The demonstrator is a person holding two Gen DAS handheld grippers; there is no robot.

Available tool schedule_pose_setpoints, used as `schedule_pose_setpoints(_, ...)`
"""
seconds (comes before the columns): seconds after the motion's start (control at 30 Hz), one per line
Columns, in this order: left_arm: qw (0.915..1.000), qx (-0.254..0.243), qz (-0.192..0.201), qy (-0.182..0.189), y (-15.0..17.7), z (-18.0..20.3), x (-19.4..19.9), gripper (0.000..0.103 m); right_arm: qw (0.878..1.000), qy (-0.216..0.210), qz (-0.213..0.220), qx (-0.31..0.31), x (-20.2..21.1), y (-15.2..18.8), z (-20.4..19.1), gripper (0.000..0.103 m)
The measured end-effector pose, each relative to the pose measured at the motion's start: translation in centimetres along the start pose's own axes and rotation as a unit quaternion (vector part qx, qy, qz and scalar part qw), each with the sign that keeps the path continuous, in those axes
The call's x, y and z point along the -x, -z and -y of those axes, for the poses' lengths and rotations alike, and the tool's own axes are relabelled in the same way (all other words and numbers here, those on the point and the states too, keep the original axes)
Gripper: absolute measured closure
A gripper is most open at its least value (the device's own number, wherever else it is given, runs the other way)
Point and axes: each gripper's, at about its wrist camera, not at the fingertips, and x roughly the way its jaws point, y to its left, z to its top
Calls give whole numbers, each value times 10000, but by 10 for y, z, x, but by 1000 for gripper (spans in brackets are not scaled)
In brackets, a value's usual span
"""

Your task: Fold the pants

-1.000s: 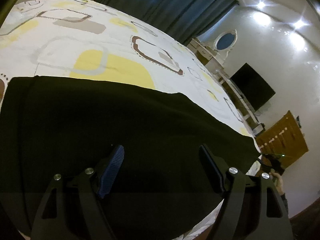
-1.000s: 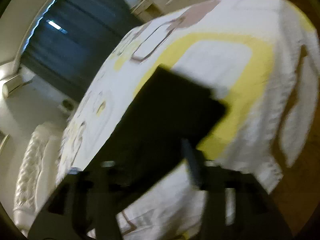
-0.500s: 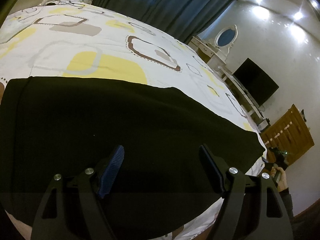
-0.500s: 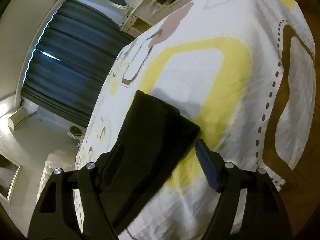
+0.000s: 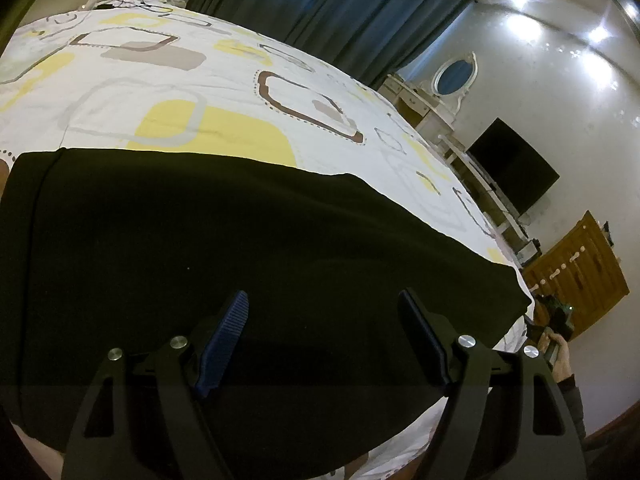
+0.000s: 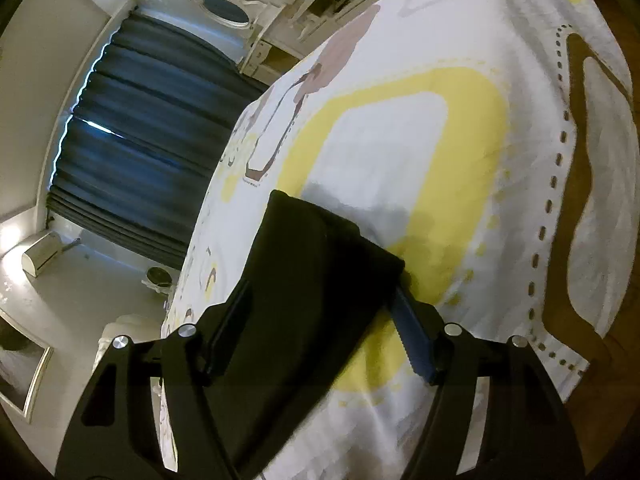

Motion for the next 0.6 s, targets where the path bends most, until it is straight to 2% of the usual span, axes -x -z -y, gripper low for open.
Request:
schedule_pose_setpoints(0.2, 10000, 21, 10, 16, 0, 0, 0, 27, 9988, 322, 35, 374, -13, -3, -13, 36)
schedule_pose_setpoints(0.33, 10000, 18, 13, 22, 0, 0, 0, 26, 9980, 451, -2, 452, -13, -4, -11, 50)
schedule_pose_setpoints(0.4, 10000, 19, 21, 41, 1, 0, 0, 24, 9983, 383, -41, 432, -11, -5, -8, 63)
schedule_pose_setpoints(0.43, 10000, 9, 23, 39, 1, 0, -1, 24, 9987, 318, -79, 395, -11, -6, -6, 75)
schedule_pose_setpoints(0.47, 10000, -10, 15, 24, 1, 1, -2, 23, 9989, 259, -117, 363, -11, -6, -5, 81)
schedule_pose_setpoints(0.6, 10000, -37, -9, -11, 0, 1, -2, 23, 9990, 171, -137, 391, -9, -6, -7, 85)
